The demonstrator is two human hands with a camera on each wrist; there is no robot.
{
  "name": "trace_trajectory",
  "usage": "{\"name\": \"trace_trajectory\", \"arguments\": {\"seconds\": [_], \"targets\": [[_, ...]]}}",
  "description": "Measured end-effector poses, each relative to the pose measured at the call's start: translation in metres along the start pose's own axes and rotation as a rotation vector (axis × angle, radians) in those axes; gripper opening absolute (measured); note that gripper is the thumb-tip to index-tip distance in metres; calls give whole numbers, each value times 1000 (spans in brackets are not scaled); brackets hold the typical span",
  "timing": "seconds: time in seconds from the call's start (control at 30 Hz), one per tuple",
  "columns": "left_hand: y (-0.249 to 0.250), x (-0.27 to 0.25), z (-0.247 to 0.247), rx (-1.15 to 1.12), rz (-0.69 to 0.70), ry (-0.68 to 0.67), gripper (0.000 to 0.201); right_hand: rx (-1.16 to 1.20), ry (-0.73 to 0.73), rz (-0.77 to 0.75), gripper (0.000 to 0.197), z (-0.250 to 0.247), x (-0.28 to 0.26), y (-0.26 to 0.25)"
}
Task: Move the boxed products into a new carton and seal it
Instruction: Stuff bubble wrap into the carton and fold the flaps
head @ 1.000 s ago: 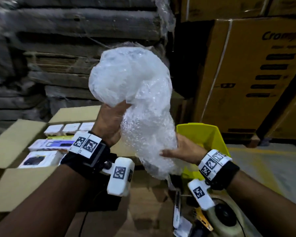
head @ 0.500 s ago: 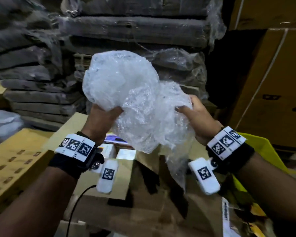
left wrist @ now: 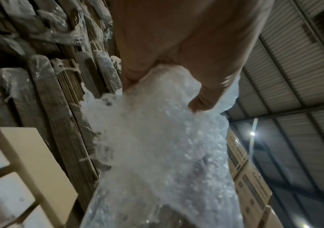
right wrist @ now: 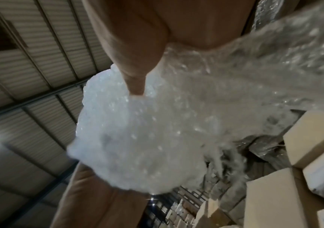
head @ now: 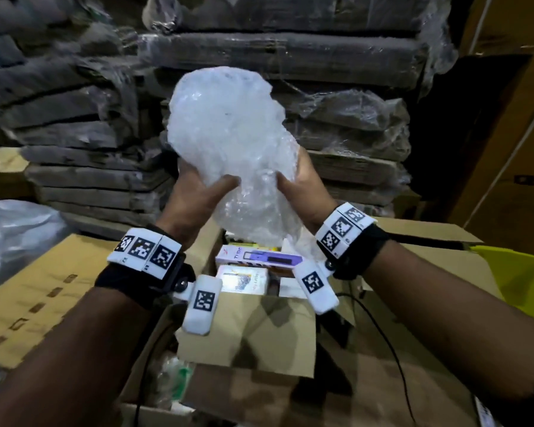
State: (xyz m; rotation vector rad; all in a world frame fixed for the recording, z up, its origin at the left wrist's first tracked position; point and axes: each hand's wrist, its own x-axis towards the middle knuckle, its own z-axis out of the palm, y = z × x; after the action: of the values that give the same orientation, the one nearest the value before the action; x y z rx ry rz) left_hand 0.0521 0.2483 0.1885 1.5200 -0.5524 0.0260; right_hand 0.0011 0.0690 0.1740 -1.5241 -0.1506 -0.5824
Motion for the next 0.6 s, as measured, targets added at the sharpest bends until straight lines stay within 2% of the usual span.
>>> {"name": "trace_trajectory", "arguments": {"seconds": [0.07, 0.13, 0.17, 0.27, 0.3, 0.37, 0.4, 0.53, 0.6], "targets": [[-10, 7, -7, 13, 2, -24, 92, -34, 28, 57, 100, -1, 12, 18], [-26, 8, -7, 54, -36, 8, 101, -148, 25, 122, 70, -5, 15, 47], [-36, 8, -6, 84, -68, 27, 105, -228, 14, 151, 64, -9, 12, 65], [-71, 8, -5, 181, -177, 30, 103, -332, -124, 393, 81, -18, -5, 127], [-81, 8, -6, 221, -198, 18, 100, -376, -192, 429, 77, -22, -9, 149], [-100, 12, -9, 304, -220, -5, 97, -483, -285, 440, 50, -26, -16, 158], [-107, 15, -12, 339, -229, -17, 96, -496, -276, 425, 37, -32, -14, 162], [-122, 23, -22, 340, -280, -33, 86, -517, -121, 521, 49, -55, -11, 155], [-125, 26, -24, 347, -278, -16, 86, -594, -48, 458, 45, -62, -10, 145]]}}
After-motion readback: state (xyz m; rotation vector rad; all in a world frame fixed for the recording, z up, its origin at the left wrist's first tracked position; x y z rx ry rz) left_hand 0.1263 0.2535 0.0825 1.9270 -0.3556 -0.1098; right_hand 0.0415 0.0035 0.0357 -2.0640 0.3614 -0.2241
